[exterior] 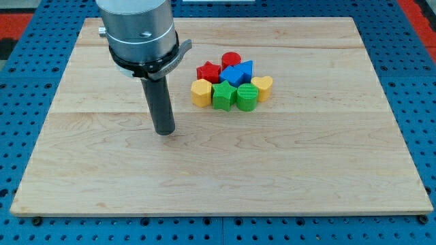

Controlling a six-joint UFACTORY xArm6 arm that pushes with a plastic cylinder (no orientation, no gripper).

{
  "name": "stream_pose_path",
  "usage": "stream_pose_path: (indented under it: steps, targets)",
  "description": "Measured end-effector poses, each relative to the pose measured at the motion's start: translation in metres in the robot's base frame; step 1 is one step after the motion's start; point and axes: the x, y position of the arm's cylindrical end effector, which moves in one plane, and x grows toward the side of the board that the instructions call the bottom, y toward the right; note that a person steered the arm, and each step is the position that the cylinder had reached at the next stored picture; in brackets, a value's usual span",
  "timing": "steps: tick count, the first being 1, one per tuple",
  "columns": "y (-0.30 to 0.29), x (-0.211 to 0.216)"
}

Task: Move the yellow hexagon to the top of the green star

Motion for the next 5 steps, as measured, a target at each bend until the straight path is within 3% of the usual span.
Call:
stream_pose_path:
  steps: [1,5]
  targets:
    - [0.0,-0.001]
    - [0.06,-0.108]
